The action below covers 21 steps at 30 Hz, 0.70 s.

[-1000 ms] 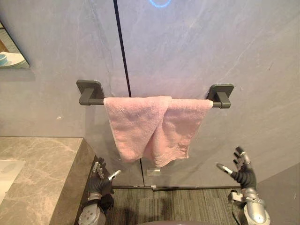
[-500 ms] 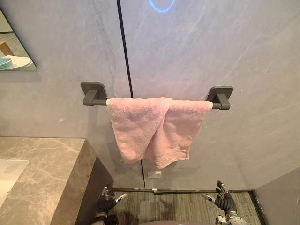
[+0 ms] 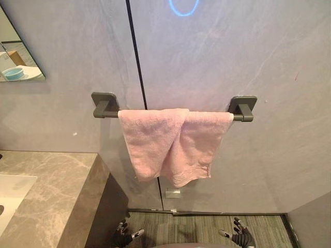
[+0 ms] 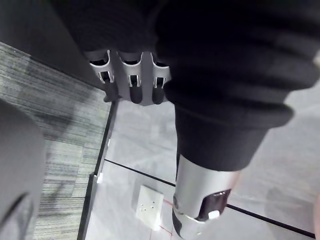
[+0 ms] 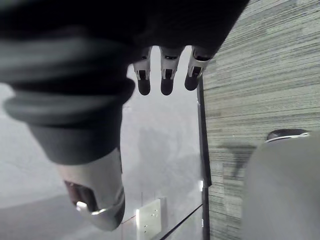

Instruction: Organize washtable

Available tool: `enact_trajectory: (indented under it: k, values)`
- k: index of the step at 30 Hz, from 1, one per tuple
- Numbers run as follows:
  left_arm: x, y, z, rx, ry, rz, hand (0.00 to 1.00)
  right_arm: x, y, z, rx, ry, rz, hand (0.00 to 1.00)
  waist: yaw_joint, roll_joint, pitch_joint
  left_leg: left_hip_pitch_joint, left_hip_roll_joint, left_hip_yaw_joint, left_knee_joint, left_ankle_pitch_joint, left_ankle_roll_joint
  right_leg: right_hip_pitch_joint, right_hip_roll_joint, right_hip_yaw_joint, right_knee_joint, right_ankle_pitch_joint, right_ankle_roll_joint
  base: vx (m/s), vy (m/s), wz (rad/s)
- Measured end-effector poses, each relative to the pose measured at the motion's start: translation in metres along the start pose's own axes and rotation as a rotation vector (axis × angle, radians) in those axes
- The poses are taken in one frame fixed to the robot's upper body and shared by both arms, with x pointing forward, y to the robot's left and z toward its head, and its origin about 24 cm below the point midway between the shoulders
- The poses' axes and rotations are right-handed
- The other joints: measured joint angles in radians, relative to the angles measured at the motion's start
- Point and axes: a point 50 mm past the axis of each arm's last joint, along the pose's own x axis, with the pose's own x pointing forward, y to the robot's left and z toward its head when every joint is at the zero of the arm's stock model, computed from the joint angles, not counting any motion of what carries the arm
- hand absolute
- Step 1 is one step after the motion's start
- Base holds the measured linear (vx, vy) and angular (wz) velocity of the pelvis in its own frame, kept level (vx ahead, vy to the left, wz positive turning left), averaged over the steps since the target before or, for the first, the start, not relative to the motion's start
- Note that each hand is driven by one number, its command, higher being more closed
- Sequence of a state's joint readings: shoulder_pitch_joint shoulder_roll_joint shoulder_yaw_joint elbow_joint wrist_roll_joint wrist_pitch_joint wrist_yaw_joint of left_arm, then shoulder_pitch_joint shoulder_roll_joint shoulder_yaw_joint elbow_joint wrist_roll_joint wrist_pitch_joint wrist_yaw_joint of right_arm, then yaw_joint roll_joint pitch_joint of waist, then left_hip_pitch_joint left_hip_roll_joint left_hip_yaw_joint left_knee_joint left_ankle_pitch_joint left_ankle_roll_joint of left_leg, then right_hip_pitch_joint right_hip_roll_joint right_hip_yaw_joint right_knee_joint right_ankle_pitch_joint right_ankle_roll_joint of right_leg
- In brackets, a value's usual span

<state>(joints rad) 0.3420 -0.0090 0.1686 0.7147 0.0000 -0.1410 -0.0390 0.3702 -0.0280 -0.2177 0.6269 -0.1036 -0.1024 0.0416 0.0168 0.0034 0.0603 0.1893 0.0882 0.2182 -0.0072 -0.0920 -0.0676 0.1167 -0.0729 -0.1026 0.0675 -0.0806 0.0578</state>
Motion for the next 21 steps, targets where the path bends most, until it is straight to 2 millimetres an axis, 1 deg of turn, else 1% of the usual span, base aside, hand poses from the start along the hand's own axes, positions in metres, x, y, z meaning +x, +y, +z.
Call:
enact_trajectory:
  k: [1, 5, 8, 10, 11, 12, 13, 14, 15, 16, 17, 18, 19, 20, 21]
  values:
    - [0.001, 0.000, 0.001, 0.009, 0.001, -0.003, 0.00, 0.000, 0.001, -0.003, -0.008, 0.017, 0.003, 0.00, 0.000, 0.000, 0.000, 0.001, 0.000, 0.000, -0.008, 0.004, -0.001, 0.000, 0.001, 0.000, -0.002, 0.000, 0.000, 0.00, 0.000, 0.00]
    - [0.002, 0.000, 0.001, 0.014, 0.003, -0.004, 0.00, 0.001, 0.002, -0.005, -0.024, 0.028, 0.002, 0.00, 0.001, -0.001, 0.001, 0.012, -0.002, 0.001, -0.026, 0.008, -0.002, 0.000, 0.002, 0.000, -0.007, 0.000, 0.000, 0.00, 0.000, 0.00]
    - [0.003, 0.000, 0.002, 0.018, 0.003, -0.003, 0.00, 0.004, 0.004, 0.000, -0.028, 0.015, 0.002, 0.00, 0.001, -0.003, 0.002, 0.012, -0.002, 0.003, -0.028, 0.008, -0.002, -0.001, 0.003, 0.002, -0.013, 0.000, 0.000, 0.00, -0.006, -0.02]
    - [0.005, 0.000, 0.005, 0.019, -0.006, 0.000, 0.00, 0.007, 0.009, 0.006, -0.042, -0.005, 0.025, 0.00, 0.009, -0.005, 0.008, 0.002, 0.000, 0.012, -0.022, 0.006, -0.003, -0.026, 0.005, 0.012, 0.013, -0.009, -0.002, -0.03, -0.019, -0.17]
    - [0.008, 0.000, 0.013, 0.023, -0.031, 0.003, 0.00, 0.011, 0.012, 0.015, -0.045, -0.030, 0.032, 0.00, 0.024, -0.013, 0.025, -0.022, 0.002, 0.026, 0.008, -0.006, -0.003, -0.078, 0.001, 0.028, 0.089, -0.037, -0.004, -0.08, -0.033, -0.29]
    - [0.014, -0.002, 0.028, 0.028, -0.075, 0.005, 0.00, 0.016, 0.021, 0.028, -0.059, -0.068, 0.062, 0.00, 0.026, -0.027, 0.053, -0.075, 0.005, 0.030, 0.083, -0.035, -0.004, -0.148, -0.009, 0.035, 0.197, -0.076, 0.000, -0.10, -0.052, -0.23]
    - [0.015, -0.001, 0.032, 0.033, -0.088, 0.005, 0.00, 0.017, 0.024, 0.032, -0.065, -0.081, 0.074, 0.00, 0.026, -0.037, 0.064, -0.097, 0.008, 0.027, 0.115, -0.049, -0.005, -0.171, -0.012, 0.036, 0.234, -0.087, 0.001, -0.14, -0.089, -0.07]
    - [0.019, -0.001, 0.042, 0.039, -0.115, 0.006, 0.00, 0.019, 0.030, 0.039, -0.074, -0.104, 0.094, 0.00, 0.029, -0.054, 0.087, -0.145, 0.018, 0.012, 0.183, -0.081, -0.005, -0.215, -0.013, 0.054, 0.302, -0.110, 0.009, -0.12, -0.095, 0.16]
    - [0.020, -0.002, 0.046, 0.038, -0.125, 0.003, 0.00, 0.019, 0.033, 0.042, -0.083, -0.115, 0.108, 0.00, 0.026, -0.048, 0.099, -0.182, 0.037, -0.009, 0.227, -0.096, -0.006, -0.247, -0.005, 0.067, 0.353, -0.122, 0.014, -0.09, -0.103, 0.31]
    - [0.021, -0.006, 0.049, 0.040, -0.133, -0.006, 0.00, 0.019, 0.034, 0.042, -0.085, -0.119, 0.110, 0.00, 0.023, -0.045, 0.101, -0.194, 0.044, -0.029, 0.239, -0.097, -0.007, -0.268, -0.004, 0.083, 0.407, -0.141, -0.005, 0.01, -0.082, 0.48]
    - [0.021, -0.008, 0.053, 0.046, -0.148, -0.013, 0.00, 0.017, 0.033, 0.039, -0.085, -0.113, 0.108, 0.00, 0.025, -0.050, 0.101, -0.197, 0.045, -0.051, 0.250, -0.098, -0.009, -0.281, -0.015, 0.093, 0.465, -0.161, -0.011, 0.07, -0.115, 0.74]
    - [0.021, -0.010, 0.058, 0.052, -0.173, -0.018, 0.00, 0.013, 0.030, 0.035, -0.083, -0.107, 0.102, 0.00, 0.023, -0.057, 0.100, -0.216, 0.047, -0.091, 0.278, -0.103, -0.017, -0.282, -0.044, 0.116, 0.536, -0.181, -0.006, 0.08, -0.199, 1.09]
    - [0.022, -0.011, 0.065, 0.051, -0.199, -0.021, 0.00, 0.010, 0.028, 0.033, -0.083, -0.111, 0.094, 0.00, 0.023, -0.061, 0.098, -0.251, 0.052, -0.144, 0.318, -0.113, -0.033, -0.281, -0.082, 0.164, 0.610, -0.194, -0.002, 0.04, -0.248, 1.07]
    - [0.022, -0.011, 0.067, 0.049, -0.208, -0.021, 0.00, 0.009, 0.027, 0.034, -0.083, -0.117, 0.092, 0.00, 0.024, -0.061, 0.097, -0.265, 0.056, -0.164, 0.332, -0.115, -0.040, -0.281, -0.096, 0.193, 0.632, -0.194, -0.002, 0.02, -0.261, 0.94]
    - [0.022, -0.011, 0.070, 0.047, -0.220, -0.015, 0.00, 0.009, 0.027, 0.037, -0.084, -0.132, 0.091, 0.00, 0.028, -0.061, 0.096, -0.296, 0.069, -0.193, 0.360, -0.119, -0.058, -0.279, -0.110, 0.254, 0.655, -0.192, -0.004, -0.02, -0.328, 0.61]
